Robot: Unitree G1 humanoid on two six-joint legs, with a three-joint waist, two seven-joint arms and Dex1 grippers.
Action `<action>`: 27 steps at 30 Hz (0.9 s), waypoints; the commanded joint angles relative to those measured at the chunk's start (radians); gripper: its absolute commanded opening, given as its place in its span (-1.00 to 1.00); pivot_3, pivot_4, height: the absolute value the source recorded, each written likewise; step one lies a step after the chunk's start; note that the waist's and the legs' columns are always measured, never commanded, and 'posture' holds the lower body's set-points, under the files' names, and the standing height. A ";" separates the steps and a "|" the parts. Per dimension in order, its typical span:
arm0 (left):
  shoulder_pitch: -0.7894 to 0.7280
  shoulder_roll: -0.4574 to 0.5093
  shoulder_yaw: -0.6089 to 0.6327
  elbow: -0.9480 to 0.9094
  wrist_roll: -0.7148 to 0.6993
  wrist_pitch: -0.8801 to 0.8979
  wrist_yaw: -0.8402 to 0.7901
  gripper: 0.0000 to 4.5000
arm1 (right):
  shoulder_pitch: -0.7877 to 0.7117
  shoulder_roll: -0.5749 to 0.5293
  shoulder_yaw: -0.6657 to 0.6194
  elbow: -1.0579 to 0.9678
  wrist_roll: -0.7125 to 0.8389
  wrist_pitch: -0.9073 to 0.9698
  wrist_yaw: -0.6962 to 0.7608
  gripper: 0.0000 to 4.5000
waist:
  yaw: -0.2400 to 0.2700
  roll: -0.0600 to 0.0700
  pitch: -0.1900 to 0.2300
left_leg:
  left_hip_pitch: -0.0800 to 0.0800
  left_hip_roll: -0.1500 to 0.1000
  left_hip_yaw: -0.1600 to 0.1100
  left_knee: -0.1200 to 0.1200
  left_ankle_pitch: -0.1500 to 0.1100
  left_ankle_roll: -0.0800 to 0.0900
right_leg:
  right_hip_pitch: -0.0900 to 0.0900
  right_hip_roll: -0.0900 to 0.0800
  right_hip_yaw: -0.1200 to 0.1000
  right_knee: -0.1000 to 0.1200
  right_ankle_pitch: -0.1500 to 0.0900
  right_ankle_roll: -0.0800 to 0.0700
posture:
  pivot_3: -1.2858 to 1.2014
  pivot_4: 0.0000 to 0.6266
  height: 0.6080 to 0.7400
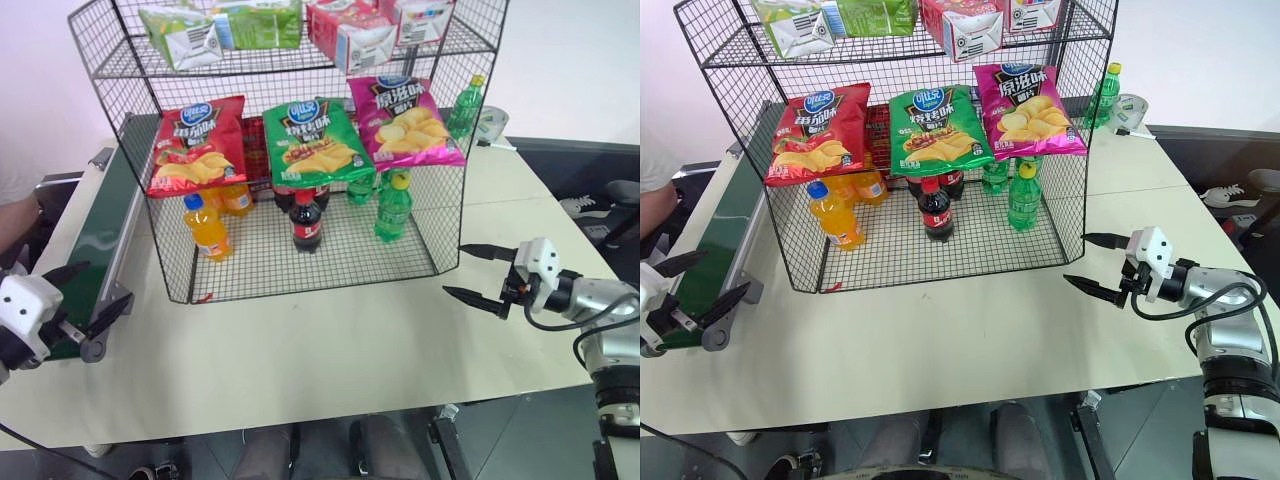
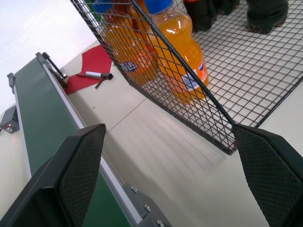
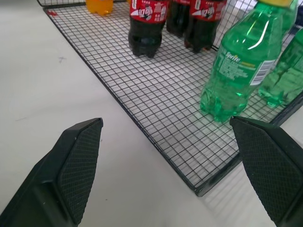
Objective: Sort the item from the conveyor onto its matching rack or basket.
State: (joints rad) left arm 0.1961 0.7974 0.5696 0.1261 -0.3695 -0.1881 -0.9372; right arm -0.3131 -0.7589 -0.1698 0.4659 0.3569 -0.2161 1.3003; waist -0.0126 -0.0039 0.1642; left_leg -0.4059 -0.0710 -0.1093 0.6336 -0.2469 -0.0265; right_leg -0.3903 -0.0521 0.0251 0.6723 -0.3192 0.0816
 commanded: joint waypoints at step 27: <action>0.006 -0.005 0.017 0.008 0.014 -0.063 0.015 0.97 | -0.027 0.011 -0.007 -0.065 -0.001 0.062 -0.090 1.00 | -0.038 0.007 0.003 | 0.003 -0.058 -0.086 -0.014 0.028 0.002 | 0.030 -0.043 -0.077 -0.006 -0.015 0.013 | 0.03 -0.52 1.00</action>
State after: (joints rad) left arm 0.2026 0.7901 0.5643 0.1387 -0.3475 -0.2288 -0.9318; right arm -0.3275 -0.7464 -0.1614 0.4461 0.3283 -0.1716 1.2124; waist -0.0503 0.0031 0.1673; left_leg -0.4025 -0.1288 -0.1940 0.6180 -0.2186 -0.0244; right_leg -0.3602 -0.0954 -0.0495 0.6667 -0.3345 0.0942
